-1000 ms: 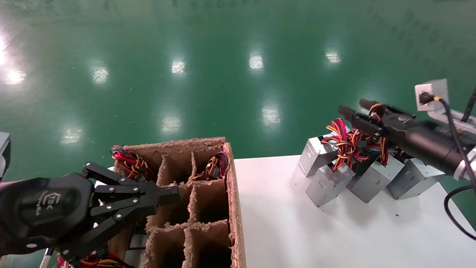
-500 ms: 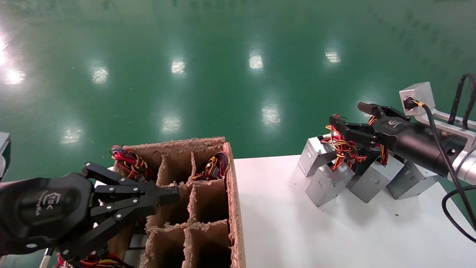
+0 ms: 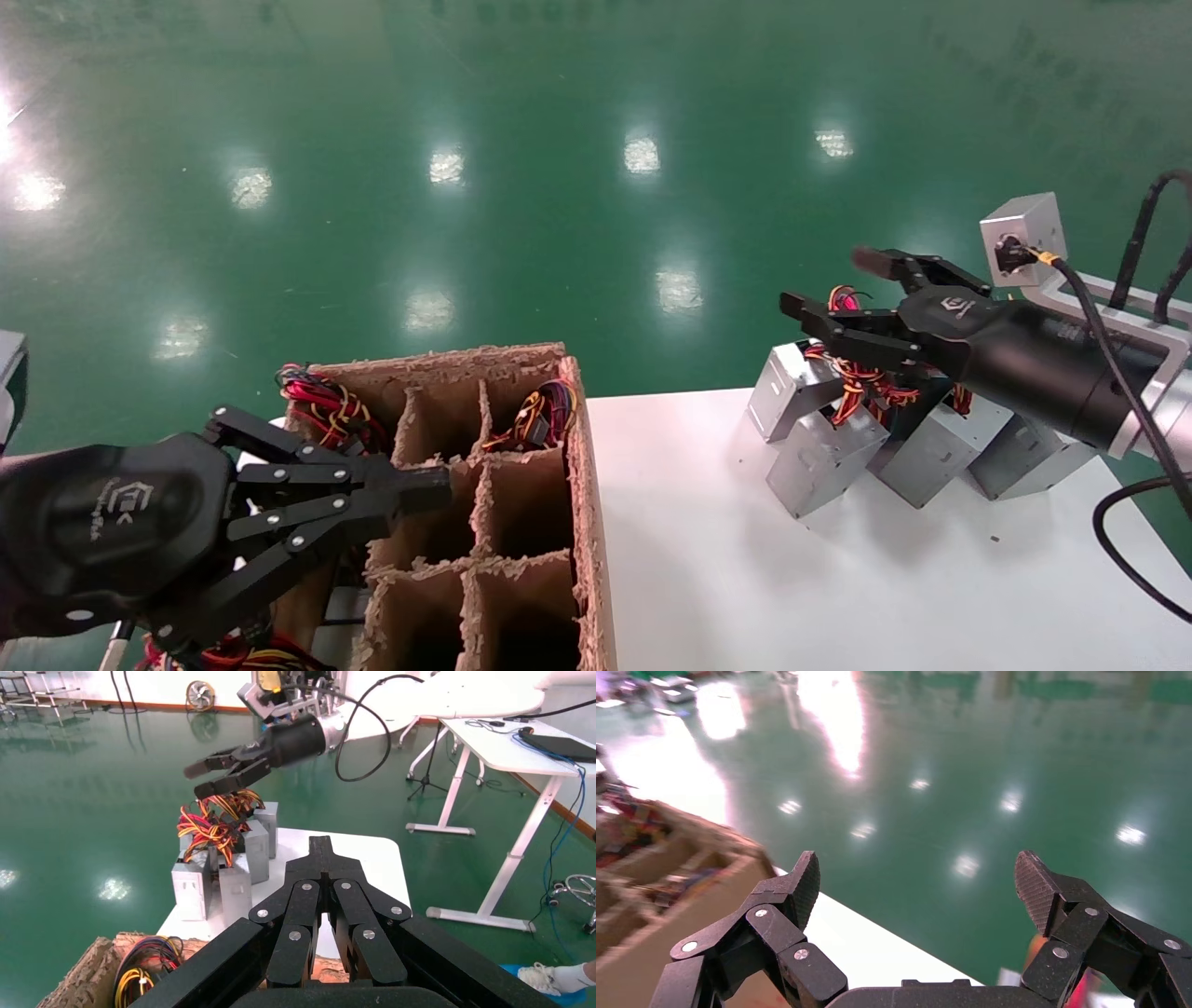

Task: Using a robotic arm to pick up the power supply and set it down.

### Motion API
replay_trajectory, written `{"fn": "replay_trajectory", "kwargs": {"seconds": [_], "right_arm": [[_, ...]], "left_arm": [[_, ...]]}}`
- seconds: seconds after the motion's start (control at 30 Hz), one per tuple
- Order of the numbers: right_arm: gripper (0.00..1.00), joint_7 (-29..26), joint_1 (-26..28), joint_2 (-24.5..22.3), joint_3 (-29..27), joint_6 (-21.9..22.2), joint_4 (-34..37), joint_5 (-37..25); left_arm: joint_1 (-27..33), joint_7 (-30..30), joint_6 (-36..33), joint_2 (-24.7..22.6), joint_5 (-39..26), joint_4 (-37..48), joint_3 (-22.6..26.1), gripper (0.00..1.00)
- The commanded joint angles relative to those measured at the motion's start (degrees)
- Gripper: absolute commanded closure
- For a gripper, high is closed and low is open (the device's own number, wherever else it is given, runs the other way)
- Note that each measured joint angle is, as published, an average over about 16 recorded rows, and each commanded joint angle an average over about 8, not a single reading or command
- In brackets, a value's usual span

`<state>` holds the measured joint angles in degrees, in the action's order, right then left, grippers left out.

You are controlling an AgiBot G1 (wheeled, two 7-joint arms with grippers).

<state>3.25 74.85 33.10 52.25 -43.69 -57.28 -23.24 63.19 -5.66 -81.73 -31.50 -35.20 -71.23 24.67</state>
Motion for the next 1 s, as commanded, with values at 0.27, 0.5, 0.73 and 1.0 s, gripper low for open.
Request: {"fn": "replay_trajectory", "kwargs": {"seconds": [0.27,0.5,0.73,1.0], "right_arm": [[0.00,-2.57,-2.43,0.35,-6.64,-7.70,-2.99,-3.41],[0.00,-4.56,-4.33,0.63,-11.81,-13.69,-5.31,-6.07],[0.00,-6.57,-6.23,0.90,-16.98,-19.69,-7.64,-8.73],[0.00,-8.80,-8.35,1.21,-22.77,-26.40,-10.25,-11.70]], "left_arm": [[0.00,0.00,0.00,0.00,0.00,0.00,0.00,0.00],[0.00,0.00,0.00,0.00,0.00,0.00,0.00,0.00],[0.00,0.00,0.00,0.00,0.00,0.00,0.00,0.00],[0.00,0.00,0.00,0.00,0.00,0.00,0.00,0.00]]}}
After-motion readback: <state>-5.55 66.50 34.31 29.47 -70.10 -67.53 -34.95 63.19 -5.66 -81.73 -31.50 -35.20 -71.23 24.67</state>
